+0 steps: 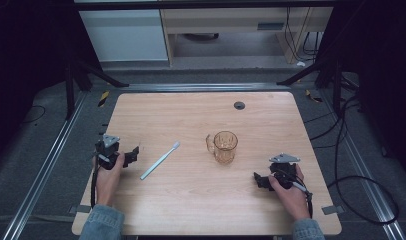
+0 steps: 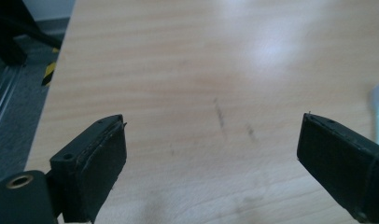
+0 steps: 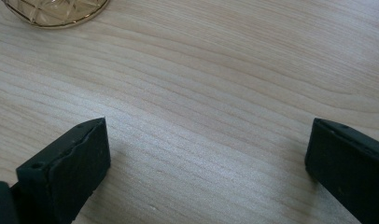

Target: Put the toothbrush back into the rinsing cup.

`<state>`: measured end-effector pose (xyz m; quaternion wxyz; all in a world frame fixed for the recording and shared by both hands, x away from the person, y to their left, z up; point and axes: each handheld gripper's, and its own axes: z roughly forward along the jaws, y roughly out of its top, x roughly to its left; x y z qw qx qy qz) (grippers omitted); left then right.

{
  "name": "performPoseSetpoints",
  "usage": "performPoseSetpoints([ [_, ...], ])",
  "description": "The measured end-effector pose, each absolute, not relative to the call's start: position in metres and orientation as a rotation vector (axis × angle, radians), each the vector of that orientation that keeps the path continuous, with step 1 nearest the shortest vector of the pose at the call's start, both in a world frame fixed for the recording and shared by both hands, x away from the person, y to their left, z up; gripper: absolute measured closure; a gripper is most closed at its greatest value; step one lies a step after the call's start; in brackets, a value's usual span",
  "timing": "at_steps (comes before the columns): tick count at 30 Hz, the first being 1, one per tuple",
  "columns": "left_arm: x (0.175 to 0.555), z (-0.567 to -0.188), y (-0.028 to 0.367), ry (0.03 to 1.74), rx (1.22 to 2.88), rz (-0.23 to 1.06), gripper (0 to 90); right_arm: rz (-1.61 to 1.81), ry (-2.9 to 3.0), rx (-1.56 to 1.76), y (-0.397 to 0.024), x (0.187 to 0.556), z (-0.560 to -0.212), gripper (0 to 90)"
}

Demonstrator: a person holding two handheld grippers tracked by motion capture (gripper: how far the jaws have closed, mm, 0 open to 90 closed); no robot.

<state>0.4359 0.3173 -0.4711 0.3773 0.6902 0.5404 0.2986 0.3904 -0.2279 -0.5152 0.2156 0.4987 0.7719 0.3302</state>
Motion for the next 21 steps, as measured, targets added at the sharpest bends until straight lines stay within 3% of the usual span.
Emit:
performPoseSetpoints([
  [8,0.432,-0.434,0.3,1.29,1.895,0.778,5.0,0.914,2.137,1.381,-0.228,0.39,-0.515,0.4],
  [21,0.431,-0.406,0.248,1.098,2.225,0.651,4.5,0.911,2.138,1.377,-0.228,0.391,-0.515,0.4],
])
